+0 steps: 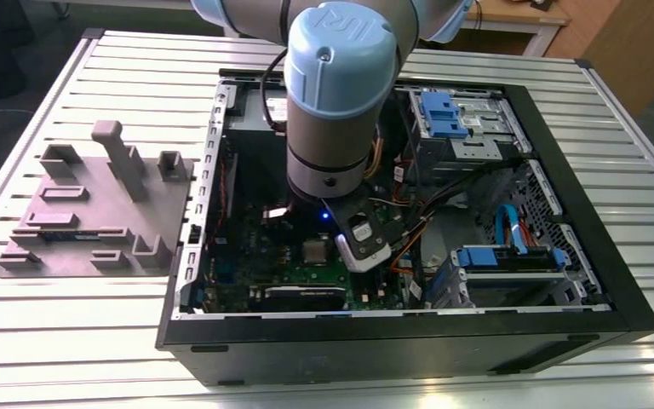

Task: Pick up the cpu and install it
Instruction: 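Place the cpu into insertion slot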

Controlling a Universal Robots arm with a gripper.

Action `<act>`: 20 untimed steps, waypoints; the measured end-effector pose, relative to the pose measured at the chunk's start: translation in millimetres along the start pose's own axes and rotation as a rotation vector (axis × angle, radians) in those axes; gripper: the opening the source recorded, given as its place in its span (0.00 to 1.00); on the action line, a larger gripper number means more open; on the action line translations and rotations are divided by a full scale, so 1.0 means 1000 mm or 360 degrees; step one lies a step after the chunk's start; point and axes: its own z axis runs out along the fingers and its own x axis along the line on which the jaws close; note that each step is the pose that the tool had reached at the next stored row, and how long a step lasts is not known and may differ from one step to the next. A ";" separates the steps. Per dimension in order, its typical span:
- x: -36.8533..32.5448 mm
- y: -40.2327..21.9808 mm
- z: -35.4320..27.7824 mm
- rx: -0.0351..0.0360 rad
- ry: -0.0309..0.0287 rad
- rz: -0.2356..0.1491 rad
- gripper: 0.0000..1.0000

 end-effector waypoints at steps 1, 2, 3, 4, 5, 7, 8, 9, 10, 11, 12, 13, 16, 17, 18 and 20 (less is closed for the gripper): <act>-0.0002 0.0001 -0.0008 -0.0002 0.00003 0.0000 0.47; -0.0003 0.0003 -0.0029 -0.0003 0.00025 0.0000 0.47; -0.0004 0.0003 -0.0059 -0.0001 0.00070 0.0000 0.47; -0.0004 0.0003 -0.0075 0.0000 0.00102 0.0000 0.47; -0.0006 0.0003 -0.0073 -0.0001 0.00110 0.0000 0.47; -0.0006 0.0003 -0.0074 -0.0001 0.00115 0.0000 0.47; -0.0005 0.0001 -0.0075 -0.0001 0.00117 0.0001 0.47; -0.0006 0.0000 -0.0075 0.0000 0.00117 0.0000 0.47; -0.0005 -0.0002 -0.0075 0.0000 0.00117 0.0000 0.47; -0.0005 -0.0002 -0.0074 -0.0001 0.00116 0.0000 0.47; -0.0003 -0.0002 -0.0072 -0.0001 0.00115 0.0001 0.47; -0.0003 -0.0002 -0.0072 -0.0001 0.00115 0.0001 0.47; -0.0003 -0.0002 -0.0072 -0.0001 0.00115 0.0002 0.47; -0.0004 -0.0003 -0.0072 -0.0001 0.00115 0.0001 0.47; -0.0004 -0.0002 -0.0072 -0.0001 0.00114 0.0002 0.47; -0.0002 -0.0002 -0.0071 -0.0001 0.00114 0.0002 0.47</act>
